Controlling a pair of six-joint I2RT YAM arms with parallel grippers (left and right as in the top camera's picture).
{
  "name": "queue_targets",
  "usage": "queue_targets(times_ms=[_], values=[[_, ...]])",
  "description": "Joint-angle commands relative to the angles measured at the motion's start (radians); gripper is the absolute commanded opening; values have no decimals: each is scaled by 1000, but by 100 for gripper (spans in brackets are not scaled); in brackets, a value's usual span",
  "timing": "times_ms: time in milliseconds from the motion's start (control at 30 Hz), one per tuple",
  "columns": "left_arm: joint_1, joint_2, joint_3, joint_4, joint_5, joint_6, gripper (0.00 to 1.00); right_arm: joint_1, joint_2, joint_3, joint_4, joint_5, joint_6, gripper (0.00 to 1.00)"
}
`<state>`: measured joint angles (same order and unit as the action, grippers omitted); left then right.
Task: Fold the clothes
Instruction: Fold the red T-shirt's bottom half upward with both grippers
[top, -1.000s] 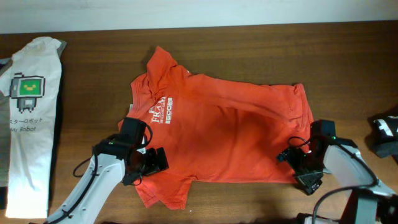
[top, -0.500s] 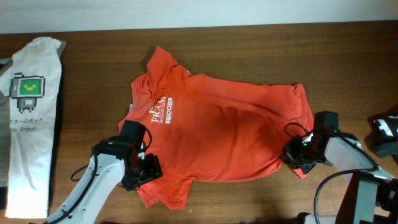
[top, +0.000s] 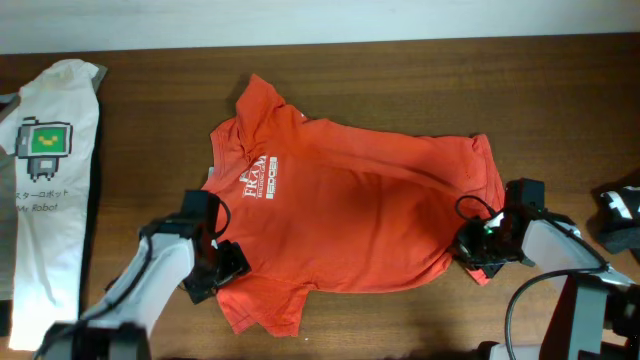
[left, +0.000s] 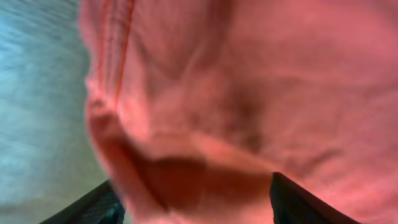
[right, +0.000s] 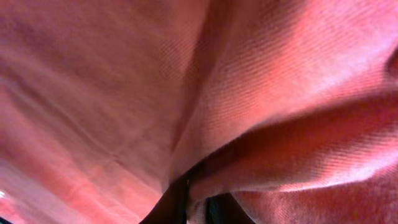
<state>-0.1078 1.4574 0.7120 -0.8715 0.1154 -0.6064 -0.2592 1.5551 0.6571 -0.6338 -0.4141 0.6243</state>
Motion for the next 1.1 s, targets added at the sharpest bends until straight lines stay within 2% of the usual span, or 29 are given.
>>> queue_targets(times_ms=[0,33,67,333,533,900,1067], values=[[6,99,-12,34,23,-6,52,15,101,-78,27,76,-15,15],[6,114,-12,37,26,-6,23,15,101,-78,24,73,-15,9],[6,117,-12,39,27,-6,0,15,101,-78,21,73,-15,4],[6,108,0,60,26,-6,0,15,101,-78,21,73,-15,4],[6,-43,116,60,22,16,0,15,97,-77,-11,66,-15,4],[6,-89,170,94,18,20,0,15,-90,-77,-233,68,-15,4],[6,-89,172,131,18,40,0,15,-185,-71,-253,71,4,4]])
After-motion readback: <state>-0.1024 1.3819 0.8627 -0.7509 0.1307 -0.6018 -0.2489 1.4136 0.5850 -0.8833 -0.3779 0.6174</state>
